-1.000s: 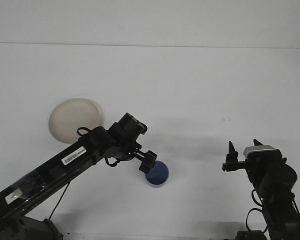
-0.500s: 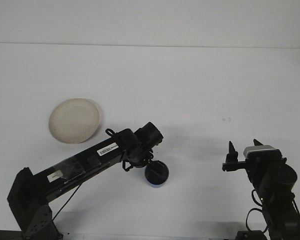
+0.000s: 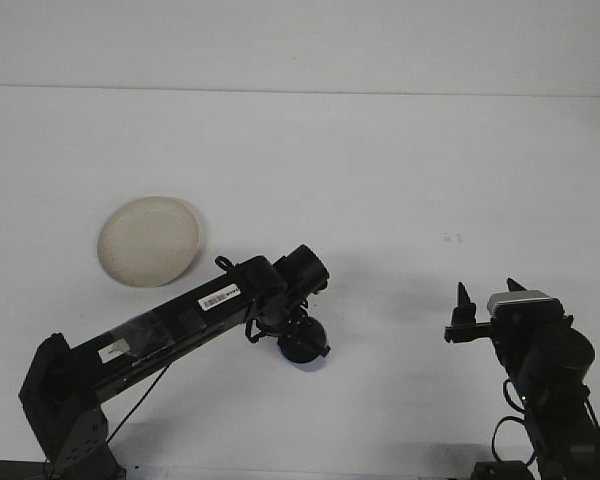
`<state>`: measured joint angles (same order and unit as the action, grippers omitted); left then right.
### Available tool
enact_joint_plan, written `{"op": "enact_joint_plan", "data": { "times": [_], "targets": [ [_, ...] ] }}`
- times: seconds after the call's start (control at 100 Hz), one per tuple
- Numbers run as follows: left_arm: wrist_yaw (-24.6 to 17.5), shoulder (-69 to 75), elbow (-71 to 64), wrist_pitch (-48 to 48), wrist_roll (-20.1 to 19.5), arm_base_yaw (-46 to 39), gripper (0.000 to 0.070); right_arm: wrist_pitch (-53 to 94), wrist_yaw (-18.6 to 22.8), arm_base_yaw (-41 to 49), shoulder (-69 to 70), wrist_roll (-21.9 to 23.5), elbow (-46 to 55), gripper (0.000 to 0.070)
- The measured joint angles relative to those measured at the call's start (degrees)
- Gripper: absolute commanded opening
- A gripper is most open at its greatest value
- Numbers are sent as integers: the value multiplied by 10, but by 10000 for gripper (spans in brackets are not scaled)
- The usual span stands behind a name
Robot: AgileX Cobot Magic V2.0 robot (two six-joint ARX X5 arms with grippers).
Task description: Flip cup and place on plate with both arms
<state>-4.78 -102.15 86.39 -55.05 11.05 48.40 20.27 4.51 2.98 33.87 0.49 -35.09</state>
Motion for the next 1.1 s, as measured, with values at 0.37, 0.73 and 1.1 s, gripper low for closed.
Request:
{"op": "enact_joint_plan", "data": {
  "times": [0.37,0.73,1.1],
  "targets": [
    [78,67,97,-88,-43,-150,9,0,0,0,0,0,0,541],
    [109,72,106,-83,-70,-398,10,0,0,0,0,0,0,541],
    [109,-2,106,-50,-71,-502,12,0,0,0,0,0,0,541]
  ]
}}
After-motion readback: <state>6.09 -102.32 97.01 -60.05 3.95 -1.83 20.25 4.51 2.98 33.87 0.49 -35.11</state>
